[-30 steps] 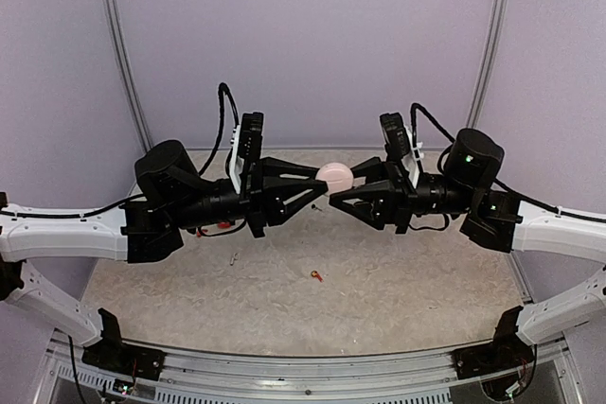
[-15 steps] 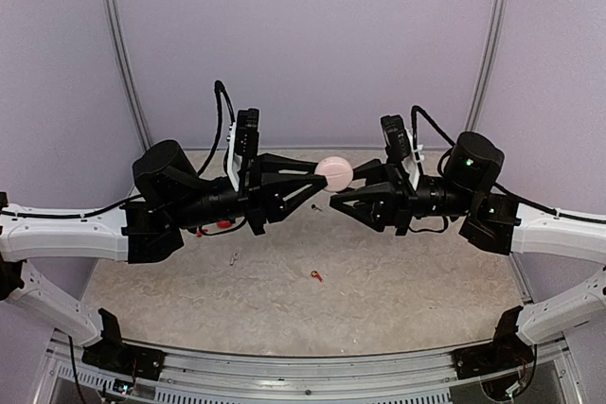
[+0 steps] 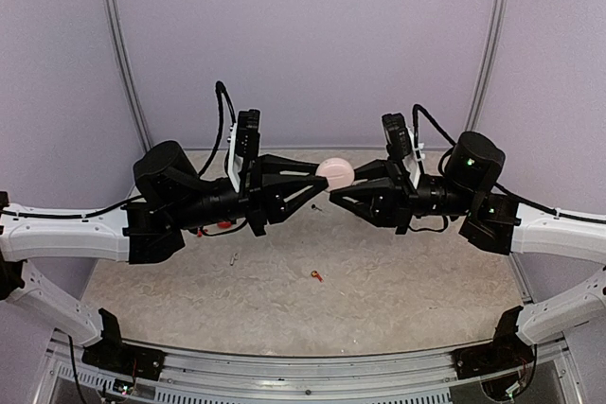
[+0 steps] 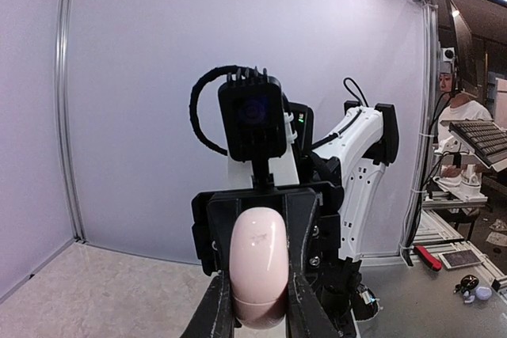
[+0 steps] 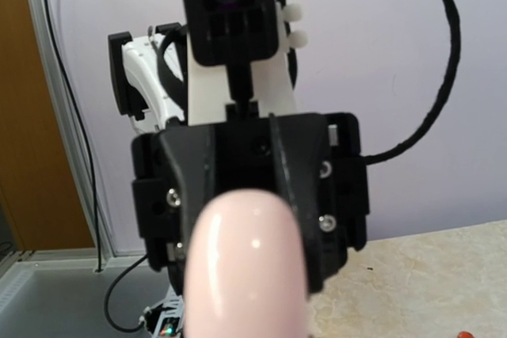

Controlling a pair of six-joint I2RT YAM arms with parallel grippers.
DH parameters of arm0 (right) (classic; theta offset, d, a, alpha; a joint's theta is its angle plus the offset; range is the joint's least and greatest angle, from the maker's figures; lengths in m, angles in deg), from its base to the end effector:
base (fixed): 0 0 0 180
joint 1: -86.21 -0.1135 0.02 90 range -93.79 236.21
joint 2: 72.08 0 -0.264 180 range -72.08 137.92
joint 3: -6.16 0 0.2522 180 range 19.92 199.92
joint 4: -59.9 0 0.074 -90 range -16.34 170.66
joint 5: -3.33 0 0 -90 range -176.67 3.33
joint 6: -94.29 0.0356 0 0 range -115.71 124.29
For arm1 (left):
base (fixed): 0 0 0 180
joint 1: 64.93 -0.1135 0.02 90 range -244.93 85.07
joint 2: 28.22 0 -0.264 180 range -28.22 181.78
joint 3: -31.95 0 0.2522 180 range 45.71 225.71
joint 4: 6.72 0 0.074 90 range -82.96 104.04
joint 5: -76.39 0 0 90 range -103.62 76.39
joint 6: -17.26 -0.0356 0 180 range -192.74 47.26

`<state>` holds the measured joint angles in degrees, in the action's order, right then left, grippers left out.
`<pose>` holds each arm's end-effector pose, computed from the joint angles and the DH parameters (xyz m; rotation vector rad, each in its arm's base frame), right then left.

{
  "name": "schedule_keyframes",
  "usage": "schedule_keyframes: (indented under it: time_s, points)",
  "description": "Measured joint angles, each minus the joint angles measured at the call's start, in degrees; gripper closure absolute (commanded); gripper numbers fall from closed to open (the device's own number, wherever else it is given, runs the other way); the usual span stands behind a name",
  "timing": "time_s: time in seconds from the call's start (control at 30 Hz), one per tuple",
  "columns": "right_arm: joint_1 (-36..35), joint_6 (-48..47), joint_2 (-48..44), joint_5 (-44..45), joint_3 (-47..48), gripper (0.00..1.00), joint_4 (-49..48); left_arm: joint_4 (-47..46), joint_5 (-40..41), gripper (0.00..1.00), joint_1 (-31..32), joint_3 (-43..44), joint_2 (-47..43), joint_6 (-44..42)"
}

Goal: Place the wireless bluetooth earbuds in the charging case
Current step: Pass from the left arm to the right, then open the charging case.

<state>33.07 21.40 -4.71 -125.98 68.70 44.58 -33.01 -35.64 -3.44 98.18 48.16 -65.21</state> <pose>0.1437 0.2292 0.3544 -1.0598 1.2084 1.4530 0.1357 -0.2778 0.3554 0.9430 1.0659 -1.2594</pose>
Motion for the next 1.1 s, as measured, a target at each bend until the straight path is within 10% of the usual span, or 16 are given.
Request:
schedule_keyframes:
  time_s: [0.4, 1.1]
  points:
    - [0.0, -1.5, -0.4, 1.3, 0.0, 0.89, 2.1, 1.7, 2.1, 0.43, 0.1, -0.1, 0.0, -0.5]
    - [0.0, -9.2, -0.9, 3.8, 0.1, 0.95, 12.3, 6.6, 6.2, 0.46, -2.3, 3.1, 0.9, 2.6]
